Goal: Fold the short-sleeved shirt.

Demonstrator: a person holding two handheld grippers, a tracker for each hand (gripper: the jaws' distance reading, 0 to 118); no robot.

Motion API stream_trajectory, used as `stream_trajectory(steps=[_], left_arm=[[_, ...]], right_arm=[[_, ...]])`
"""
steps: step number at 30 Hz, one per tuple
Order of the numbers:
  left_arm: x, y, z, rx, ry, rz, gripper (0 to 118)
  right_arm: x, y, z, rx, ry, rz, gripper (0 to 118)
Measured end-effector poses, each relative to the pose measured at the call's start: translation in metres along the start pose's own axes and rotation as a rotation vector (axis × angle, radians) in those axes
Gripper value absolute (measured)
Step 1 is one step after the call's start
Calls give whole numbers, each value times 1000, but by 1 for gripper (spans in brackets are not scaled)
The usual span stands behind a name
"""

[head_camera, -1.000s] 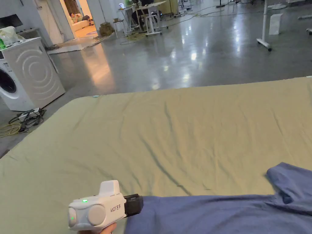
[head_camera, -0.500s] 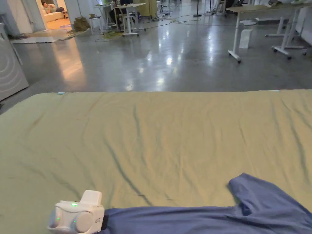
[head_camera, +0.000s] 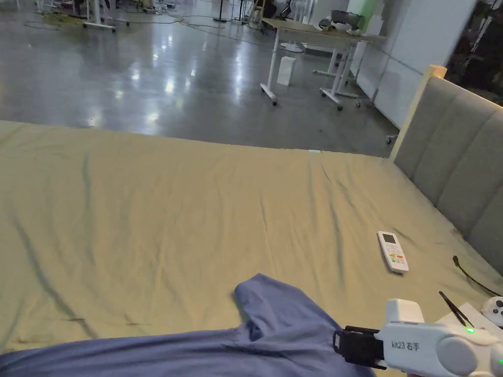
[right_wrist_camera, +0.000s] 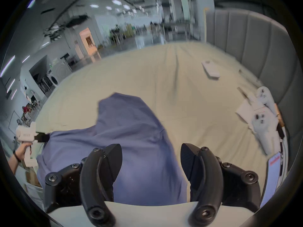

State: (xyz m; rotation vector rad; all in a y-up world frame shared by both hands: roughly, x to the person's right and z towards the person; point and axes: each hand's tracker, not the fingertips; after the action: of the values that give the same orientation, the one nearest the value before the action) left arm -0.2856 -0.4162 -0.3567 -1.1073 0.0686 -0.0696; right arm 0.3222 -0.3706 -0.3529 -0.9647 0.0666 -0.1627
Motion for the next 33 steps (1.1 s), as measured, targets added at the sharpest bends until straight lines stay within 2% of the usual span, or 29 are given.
stream_trajectory(steps=[2,3,6,8,9,10,11,12,13,14,16,18,20,22,24,29,33], left_arm=[[0,3,1,-15,-7,3,6],[1,3,2,-21,-8,-4,6],[0,7,1,-39,-15,-12,6],[-1,8,1,-45,-21,-11,6],[-1,8,1,-48,-25,-11,6],[-2,9,1,-49,-27,-12,6],[-3,8,1,-48,-31,-12,6],[-3,7,2,-45,-32,-8,6],[-2,5,4,-35,-31,8,6],[-3,4,7,-17,-29,27,6],[-6,-1,21,41,-44,73,5],[-15,-9,51,152,-80,87,5],[-29,-23,91,220,-199,140,5],[-44,-46,130,286,-251,147,5],[-55,-76,163,325,-255,164,5],[-87,-167,205,332,-364,231,5],[-89,-223,197,303,-403,261,5]], right_arm=[[8,17,-26,-31,-75,-50,76],[10,23,-34,-30,-78,-44,73],[8,25,-59,-96,-64,-1,53],[-3,17,-67,-123,-133,96,53],[-8,17,-65,-88,-130,143,50],[-11,18,-64,-90,-149,158,41],[-12,16,-62,-91,-141,134,36],[-12,17,-61,-91,-135,134,36],[-10,18,-58,-79,-130,136,12],[-8,18,-54,-74,-114,126,1],[-3,19,-39,-69,-62,82,1],[-2,13,-5,39,-35,65,1],[-5,2,41,118,12,91,1],[-5,-18,81,172,49,112,1],[-9,-43,121,220,46,147,1],[4,-133,191,288,93,-29,1],[15,-200,200,267,73,-113,1]])
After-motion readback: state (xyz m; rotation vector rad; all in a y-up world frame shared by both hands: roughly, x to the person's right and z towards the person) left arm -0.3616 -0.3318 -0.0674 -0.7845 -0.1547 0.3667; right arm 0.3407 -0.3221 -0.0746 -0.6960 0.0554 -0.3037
